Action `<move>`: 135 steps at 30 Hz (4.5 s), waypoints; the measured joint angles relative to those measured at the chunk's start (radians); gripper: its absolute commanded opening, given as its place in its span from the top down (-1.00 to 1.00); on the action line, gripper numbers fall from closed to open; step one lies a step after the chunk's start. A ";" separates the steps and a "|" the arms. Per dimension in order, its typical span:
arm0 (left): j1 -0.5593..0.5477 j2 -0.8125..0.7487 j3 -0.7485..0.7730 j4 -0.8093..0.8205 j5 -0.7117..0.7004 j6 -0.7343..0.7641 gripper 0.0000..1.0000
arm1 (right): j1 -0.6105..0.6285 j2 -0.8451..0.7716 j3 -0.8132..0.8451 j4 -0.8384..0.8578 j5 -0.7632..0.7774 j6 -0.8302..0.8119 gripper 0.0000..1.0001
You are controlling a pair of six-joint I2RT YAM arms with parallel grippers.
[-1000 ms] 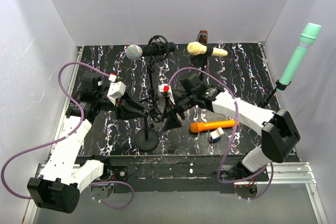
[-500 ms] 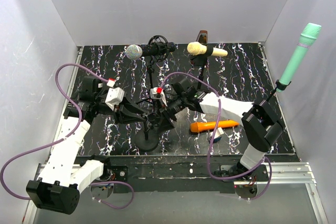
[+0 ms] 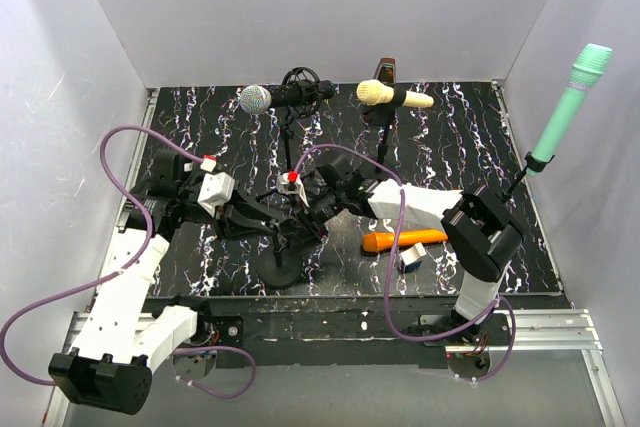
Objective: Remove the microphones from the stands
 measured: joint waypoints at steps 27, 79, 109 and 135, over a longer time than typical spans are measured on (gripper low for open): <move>0.006 -0.032 0.001 -0.043 -0.019 0.033 -0.03 | -0.001 -0.002 0.000 0.048 0.009 0.123 0.97; 0.089 -0.109 -0.093 0.111 -0.181 -0.083 0.25 | 0.400 -0.086 -0.842 1.322 1.096 -1.245 -0.74; 0.089 -0.013 -0.035 0.017 -0.092 -0.032 -0.05 | -0.050 -0.211 -0.241 0.096 0.192 0.352 -0.42; 0.089 -0.018 -0.035 0.020 -0.055 -0.040 0.24 | -0.105 0.097 -0.132 0.580 0.011 0.974 0.10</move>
